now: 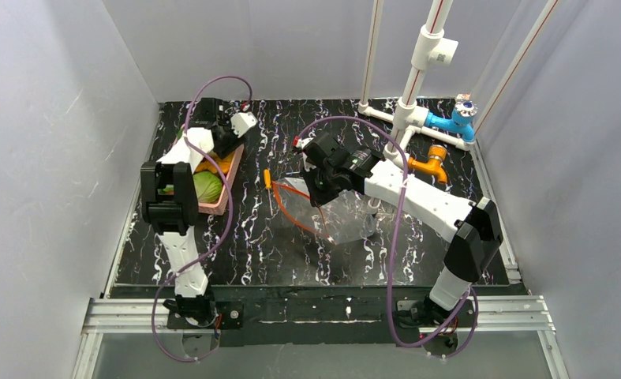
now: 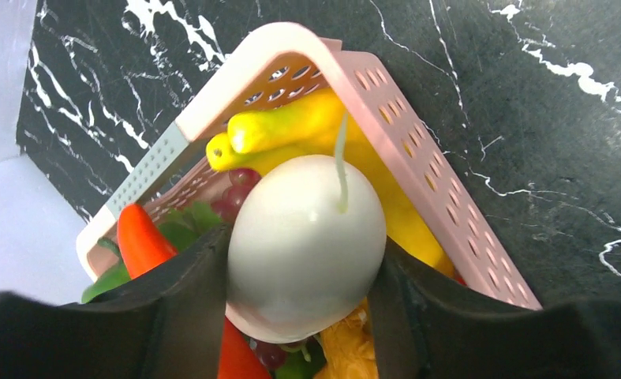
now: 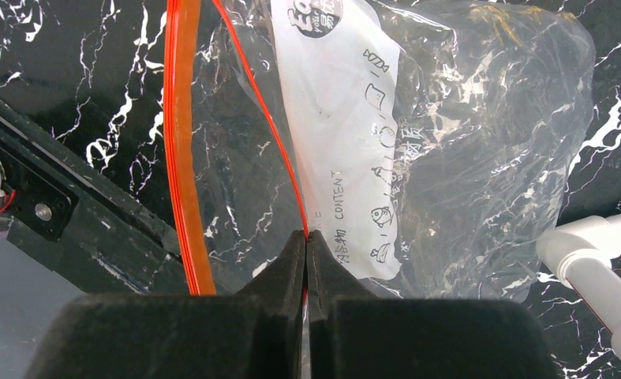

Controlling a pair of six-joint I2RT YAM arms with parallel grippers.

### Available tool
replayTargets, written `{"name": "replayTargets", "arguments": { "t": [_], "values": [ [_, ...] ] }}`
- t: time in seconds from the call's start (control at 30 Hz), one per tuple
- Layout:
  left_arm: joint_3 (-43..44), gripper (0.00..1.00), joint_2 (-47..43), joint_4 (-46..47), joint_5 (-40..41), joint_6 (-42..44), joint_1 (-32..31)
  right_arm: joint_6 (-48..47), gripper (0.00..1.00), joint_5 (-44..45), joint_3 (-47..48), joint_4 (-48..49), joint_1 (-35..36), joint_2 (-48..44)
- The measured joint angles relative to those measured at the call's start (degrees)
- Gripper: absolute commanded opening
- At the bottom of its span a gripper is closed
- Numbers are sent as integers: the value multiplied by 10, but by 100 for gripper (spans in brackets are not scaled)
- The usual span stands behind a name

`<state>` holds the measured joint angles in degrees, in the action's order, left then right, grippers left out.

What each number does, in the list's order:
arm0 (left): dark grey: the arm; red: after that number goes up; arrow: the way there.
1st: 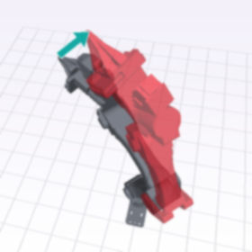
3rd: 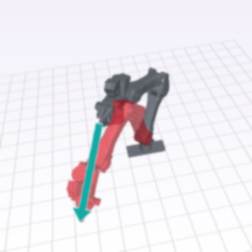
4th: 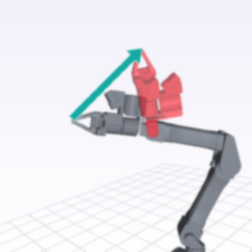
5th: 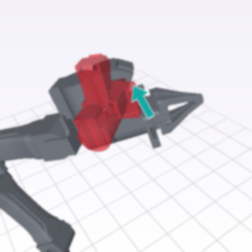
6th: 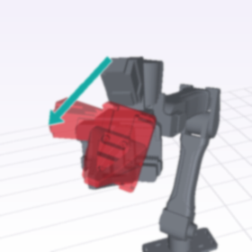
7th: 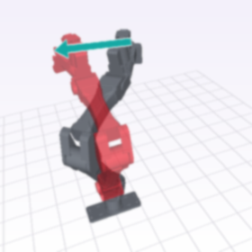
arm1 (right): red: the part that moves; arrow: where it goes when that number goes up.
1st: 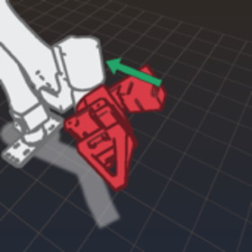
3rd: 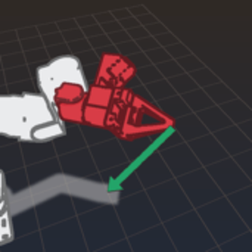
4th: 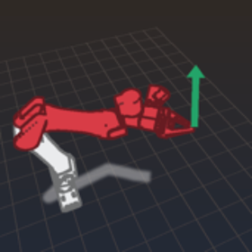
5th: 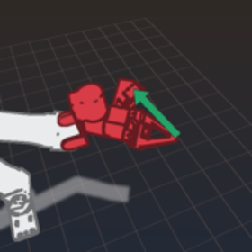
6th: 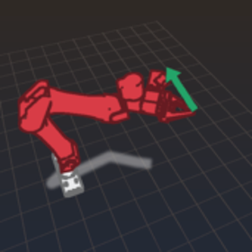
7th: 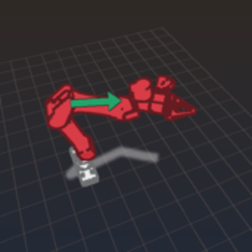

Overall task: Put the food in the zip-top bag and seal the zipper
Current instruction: Pick up the fake vegetable from the bin.

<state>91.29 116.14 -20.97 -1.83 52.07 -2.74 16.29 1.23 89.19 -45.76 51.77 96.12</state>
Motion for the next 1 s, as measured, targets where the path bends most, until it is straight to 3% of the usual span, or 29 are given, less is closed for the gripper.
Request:
{"name": "replayTargets", "arguments": {
  "t": [0.4, 0.73, 0.83, 1.0],
  "values": [
    [-45, 21, -82, 69, -4, -50, -1, 1, 1, 2, 7, -5, 0, 0],
    [-90, 9, -193, 82, -70, -144, -1, 9, 1, 7, 14, -6, 0, 0],
    [-108, 0, -233, 83, -104, -195, -1, 16, 1, 14, 14, -6, 0, 0],
    [-136, 0, -338, 87, -156, -321, -1, 29, 1, 25, 14, -5, 0, 0]
  ]
}}
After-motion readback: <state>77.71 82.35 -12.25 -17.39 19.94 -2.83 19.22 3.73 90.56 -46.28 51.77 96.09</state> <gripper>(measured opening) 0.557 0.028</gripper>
